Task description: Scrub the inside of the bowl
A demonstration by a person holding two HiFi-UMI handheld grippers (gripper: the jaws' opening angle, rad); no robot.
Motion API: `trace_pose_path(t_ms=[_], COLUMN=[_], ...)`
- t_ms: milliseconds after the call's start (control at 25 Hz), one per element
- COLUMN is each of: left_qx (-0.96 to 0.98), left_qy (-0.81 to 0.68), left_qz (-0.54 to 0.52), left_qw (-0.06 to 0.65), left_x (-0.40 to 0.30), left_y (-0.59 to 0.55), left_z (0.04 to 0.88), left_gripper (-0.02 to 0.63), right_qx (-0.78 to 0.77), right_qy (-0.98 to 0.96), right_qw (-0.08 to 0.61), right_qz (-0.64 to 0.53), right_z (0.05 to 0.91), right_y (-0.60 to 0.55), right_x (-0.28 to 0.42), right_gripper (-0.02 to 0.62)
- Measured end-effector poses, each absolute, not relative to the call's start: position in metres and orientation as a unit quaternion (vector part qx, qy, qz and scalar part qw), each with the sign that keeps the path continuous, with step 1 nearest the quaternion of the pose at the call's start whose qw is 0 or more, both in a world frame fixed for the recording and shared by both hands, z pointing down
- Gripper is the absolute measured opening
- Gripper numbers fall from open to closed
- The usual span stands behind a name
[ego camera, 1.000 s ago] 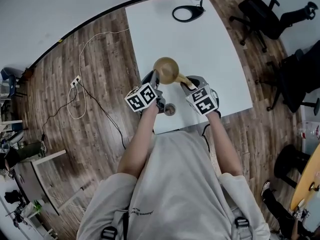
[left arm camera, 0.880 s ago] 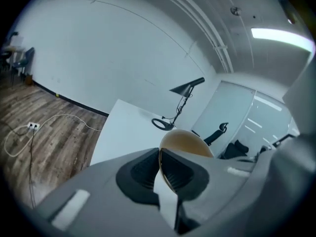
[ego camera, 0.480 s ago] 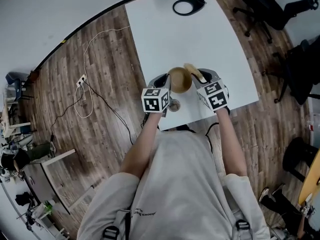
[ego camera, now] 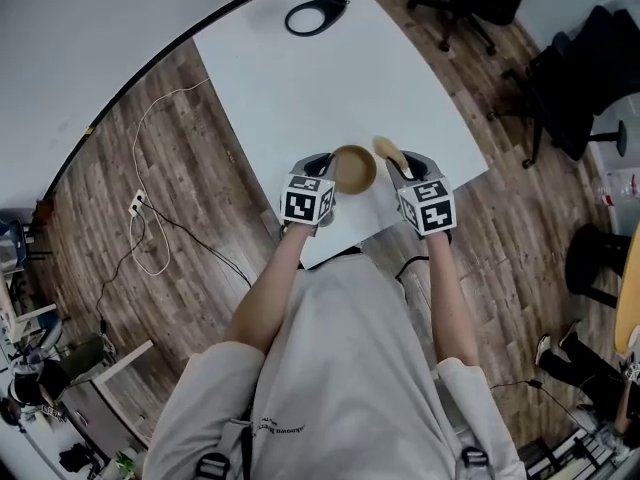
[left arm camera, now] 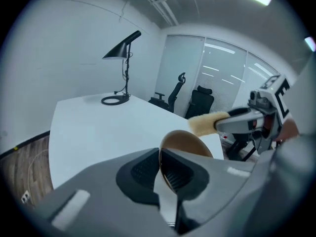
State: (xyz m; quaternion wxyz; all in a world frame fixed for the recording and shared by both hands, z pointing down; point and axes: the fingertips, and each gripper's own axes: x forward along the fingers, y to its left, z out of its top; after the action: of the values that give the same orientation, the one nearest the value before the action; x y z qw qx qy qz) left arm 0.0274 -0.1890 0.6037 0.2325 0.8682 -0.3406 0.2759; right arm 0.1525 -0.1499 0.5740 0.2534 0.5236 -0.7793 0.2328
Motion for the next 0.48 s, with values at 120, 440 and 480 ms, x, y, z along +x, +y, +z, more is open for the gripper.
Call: trace_pose_path(t_ms=[120,440,480], left_qx=[0.843,0.812,0.811], left_qy=[-0.35,-0.353,-0.354], left_qz=[0.275,0.287,0.282], left_qw=[0.302,0.365,0.371], left_x=[0.024,0.039,0.042], left_y=[-0.192,-0.198,-0.196], left_z=[0.628,0.669,0.671], left_gripper=[0.017,0.021,0.021], right_qx=[0.555,0.597,0.598], right_qy=[-0.749,-0.702,-0.697], right_qw=[0.246,0.233,0.233], right_qz=[0.264,0.312,0.32], right_z=[0.583,0.596,0.598], right_y=[-0.118,-0.048,-0.039], right_x=[0.171,0.165,0.165], right_gripper=[0.117,0.118,0.118])
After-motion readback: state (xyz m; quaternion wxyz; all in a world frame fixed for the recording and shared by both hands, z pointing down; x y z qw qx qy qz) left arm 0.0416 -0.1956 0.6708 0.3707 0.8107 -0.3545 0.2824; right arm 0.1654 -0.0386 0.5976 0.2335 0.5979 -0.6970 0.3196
